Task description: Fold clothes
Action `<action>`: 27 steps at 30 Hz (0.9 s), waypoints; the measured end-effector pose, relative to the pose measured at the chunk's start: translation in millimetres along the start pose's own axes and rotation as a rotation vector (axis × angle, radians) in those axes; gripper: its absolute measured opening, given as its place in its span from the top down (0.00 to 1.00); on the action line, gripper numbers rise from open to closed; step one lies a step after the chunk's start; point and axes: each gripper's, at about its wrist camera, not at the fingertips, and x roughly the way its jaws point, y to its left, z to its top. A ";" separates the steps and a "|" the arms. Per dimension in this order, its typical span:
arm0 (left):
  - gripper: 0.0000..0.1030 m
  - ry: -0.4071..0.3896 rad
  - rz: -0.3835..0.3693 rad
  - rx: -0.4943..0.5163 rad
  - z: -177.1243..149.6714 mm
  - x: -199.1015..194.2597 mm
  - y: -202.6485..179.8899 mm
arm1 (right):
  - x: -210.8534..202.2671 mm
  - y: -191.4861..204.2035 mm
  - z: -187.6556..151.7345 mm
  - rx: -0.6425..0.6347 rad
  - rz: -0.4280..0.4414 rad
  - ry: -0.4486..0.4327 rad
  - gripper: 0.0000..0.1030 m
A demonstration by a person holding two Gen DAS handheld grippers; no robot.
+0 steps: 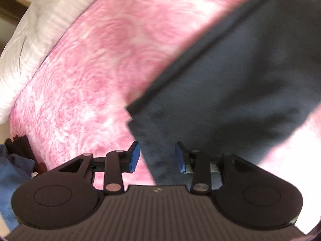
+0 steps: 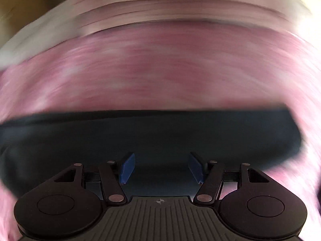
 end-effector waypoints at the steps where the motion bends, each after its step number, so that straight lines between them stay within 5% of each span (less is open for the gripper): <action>1: 0.65 -0.011 -0.021 -0.031 0.8 7.3 9.7 | 5.8 16.9 7.9 -0.067 0.025 0.007 0.39; 5: 0.68 -0.017 -0.142 -0.119 6.2 35.3 34.5 | 40.2 74.6 35.0 -0.288 0.070 0.053 0.40; 8: 0.96 -0.050 -0.210 -0.102 3.0 42.6 34.4 | 71.5 107.2 48.8 -0.467 0.110 0.114 0.40; 15: 0.97 -0.198 -0.202 -0.023 -24.5 37.7 25.2 | 129.2 153.4 63.2 -0.787 0.196 0.207 0.40; 18: 0.97 -0.223 -0.212 -0.055 -32.1 34.7 30.1 | 146.2 160.7 69.4 -0.819 0.243 0.279 0.84; 21: 0.97 -0.260 -0.217 -0.078 -33.8 24.8 38.0 | 146.6 166.9 68.6 -0.859 0.235 0.314 0.98; 27: 0.97 -0.346 -0.195 -0.130 -24.0 7.6 60.2 | 112.3 172.7 84.1 -0.865 0.156 0.231 0.99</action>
